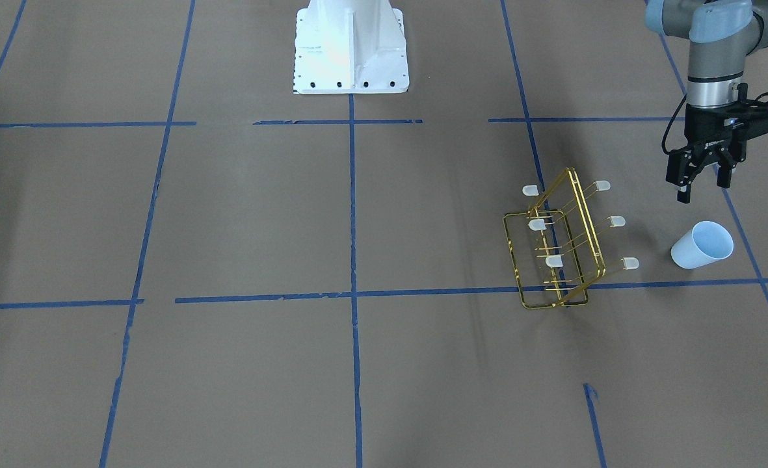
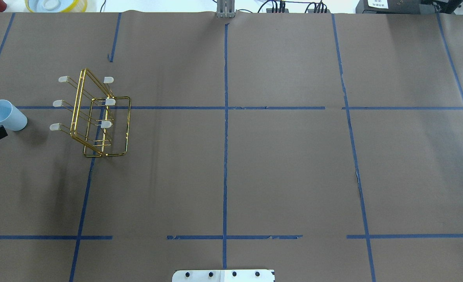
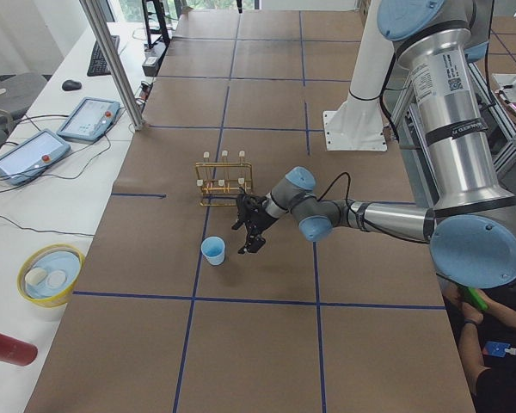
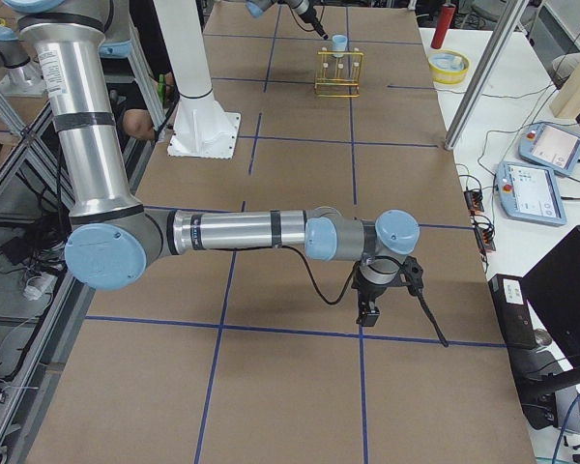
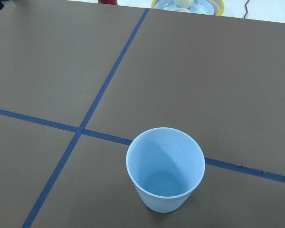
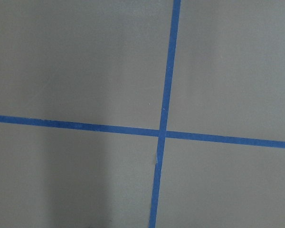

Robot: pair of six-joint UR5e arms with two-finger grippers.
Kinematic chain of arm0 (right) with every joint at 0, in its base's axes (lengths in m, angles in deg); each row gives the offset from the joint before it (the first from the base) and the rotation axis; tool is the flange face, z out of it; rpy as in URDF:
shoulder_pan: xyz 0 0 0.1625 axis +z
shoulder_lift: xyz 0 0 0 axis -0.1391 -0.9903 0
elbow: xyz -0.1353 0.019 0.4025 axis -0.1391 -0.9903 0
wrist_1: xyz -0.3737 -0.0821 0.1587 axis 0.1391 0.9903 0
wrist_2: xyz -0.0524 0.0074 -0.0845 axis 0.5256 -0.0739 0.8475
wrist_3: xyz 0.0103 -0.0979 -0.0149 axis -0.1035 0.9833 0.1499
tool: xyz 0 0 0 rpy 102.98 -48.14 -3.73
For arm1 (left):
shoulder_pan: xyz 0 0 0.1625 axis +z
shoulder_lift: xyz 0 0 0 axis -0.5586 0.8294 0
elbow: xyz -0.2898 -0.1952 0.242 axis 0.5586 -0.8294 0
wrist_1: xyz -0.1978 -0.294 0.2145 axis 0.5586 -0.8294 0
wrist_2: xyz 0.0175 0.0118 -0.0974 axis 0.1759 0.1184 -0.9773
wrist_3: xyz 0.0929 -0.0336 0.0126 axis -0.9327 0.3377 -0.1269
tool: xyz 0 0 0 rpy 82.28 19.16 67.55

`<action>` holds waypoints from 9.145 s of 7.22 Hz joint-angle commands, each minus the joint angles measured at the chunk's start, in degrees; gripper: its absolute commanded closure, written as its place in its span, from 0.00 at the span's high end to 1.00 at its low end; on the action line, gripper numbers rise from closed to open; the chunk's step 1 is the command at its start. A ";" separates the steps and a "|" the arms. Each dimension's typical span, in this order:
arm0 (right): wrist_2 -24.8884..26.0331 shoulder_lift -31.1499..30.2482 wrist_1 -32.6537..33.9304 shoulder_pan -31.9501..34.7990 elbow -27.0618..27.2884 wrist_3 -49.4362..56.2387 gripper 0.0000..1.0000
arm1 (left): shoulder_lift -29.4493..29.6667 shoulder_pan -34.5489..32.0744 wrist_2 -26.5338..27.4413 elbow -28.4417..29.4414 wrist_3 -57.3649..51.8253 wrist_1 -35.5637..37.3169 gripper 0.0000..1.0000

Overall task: Hang cup on cup holder
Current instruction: 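Lower the left gripper down beside the light blue cup, then close the left gripper on the cup rim and grip it, then lift the cup with the left gripper and tilt it sideways, then carry the tilted cup with the left gripper toward the gold rack's peg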

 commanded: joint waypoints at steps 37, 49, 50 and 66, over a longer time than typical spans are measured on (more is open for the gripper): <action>0.00 0.00 -0.03 0.00 0.00 0.00 1.00 | 17.09 -7.00 15.99 20.74 -4.32 -7.38 0.00; 0.00 0.00 0.06 0.00 0.00 0.00 1.00 | 6.01 -20.60 -12.90 4.19 39.93 -46.96 0.00; 0.00 0.00 -0.03 0.00 0.00 0.00 1.00 | 5.49 -19.10 -11.94 4.11 40.95 -48.38 0.00; 0.00 0.00 -0.03 0.00 0.00 0.00 1.00 | 7.31 18.51 43.50 3.66 115.47 -56.21 0.00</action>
